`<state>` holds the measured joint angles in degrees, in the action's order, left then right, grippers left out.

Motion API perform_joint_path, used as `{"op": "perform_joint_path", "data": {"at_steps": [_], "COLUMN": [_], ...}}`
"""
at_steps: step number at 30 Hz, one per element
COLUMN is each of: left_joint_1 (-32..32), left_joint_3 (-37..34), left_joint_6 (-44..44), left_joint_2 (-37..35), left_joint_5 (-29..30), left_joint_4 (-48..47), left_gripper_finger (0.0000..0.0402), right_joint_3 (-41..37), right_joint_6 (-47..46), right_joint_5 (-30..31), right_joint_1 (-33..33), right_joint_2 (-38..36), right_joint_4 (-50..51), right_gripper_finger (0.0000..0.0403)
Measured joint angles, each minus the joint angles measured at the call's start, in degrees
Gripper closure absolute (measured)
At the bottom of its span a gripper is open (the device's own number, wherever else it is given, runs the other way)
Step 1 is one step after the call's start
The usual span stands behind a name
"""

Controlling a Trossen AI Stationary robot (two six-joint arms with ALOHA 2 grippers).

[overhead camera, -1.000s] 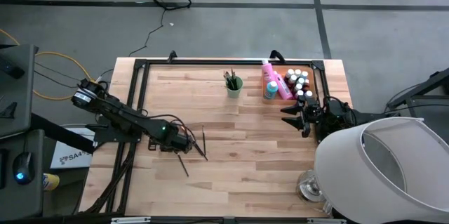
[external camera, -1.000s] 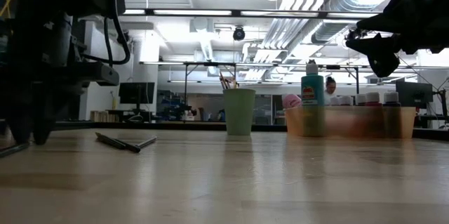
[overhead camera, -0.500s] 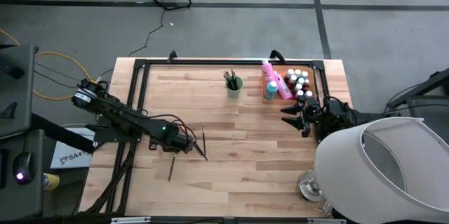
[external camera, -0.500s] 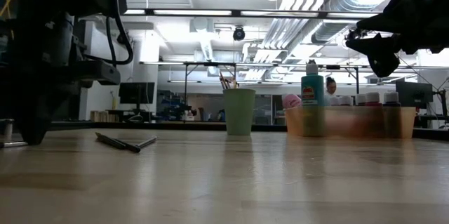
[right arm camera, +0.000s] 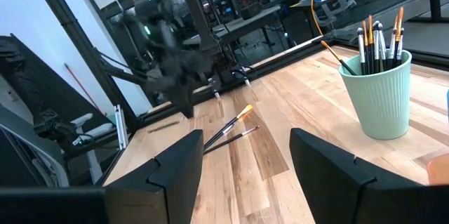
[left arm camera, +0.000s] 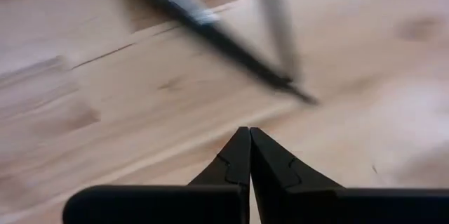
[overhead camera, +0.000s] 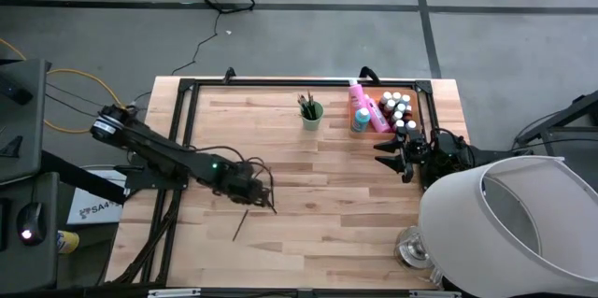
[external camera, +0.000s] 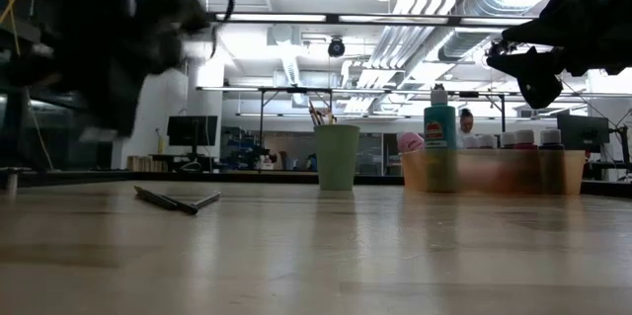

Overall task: Pick & Place Paint Supplies
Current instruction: Put the bottom silver paintbrush into the green cup

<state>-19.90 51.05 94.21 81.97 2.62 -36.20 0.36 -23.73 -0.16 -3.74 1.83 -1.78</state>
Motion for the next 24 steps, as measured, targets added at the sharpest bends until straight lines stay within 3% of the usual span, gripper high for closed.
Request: {"op": "perform_joint_path", "data": {"at_steps": [6, 11, 18, 24], "left_joint_1": [2.57, 7.69, 16.83, 23.49], "left_joint_3": [7.46, 13.96, 17.89, 17.81], "left_joint_6": [-14.02, -32.48, -55.20, -66.89], "left_joint_2": [-2.31, -3.39, -3.41, -2.36], "left_joint_5": [7.58, 14.83, 16.32, 17.49], "left_joint_4": [-0.46, 2.25, 9.38, 18.86], "left_gripper_finger": [0.0401, 0.0401, 0.0401, 0.0401], "right_joint_3": [0.00, 0.00, 0.00, 0.00], "right_joint_6": [0.00, 0.00, 0.00, 0.00], "right_joint_5": [0.00, -0.01, 0.00, 0.00], "right_joint_1": [0.01, 0.01, -0.01, 0.01], "right_joint_2": [0.00, 0.00, 0.04, 0.04], "right_joint_4": [0.05, 0.02, 0.01, -0.04], "right_gripper_finger": [0.0196, 0.0196, 0.0196, 0.0196]}}
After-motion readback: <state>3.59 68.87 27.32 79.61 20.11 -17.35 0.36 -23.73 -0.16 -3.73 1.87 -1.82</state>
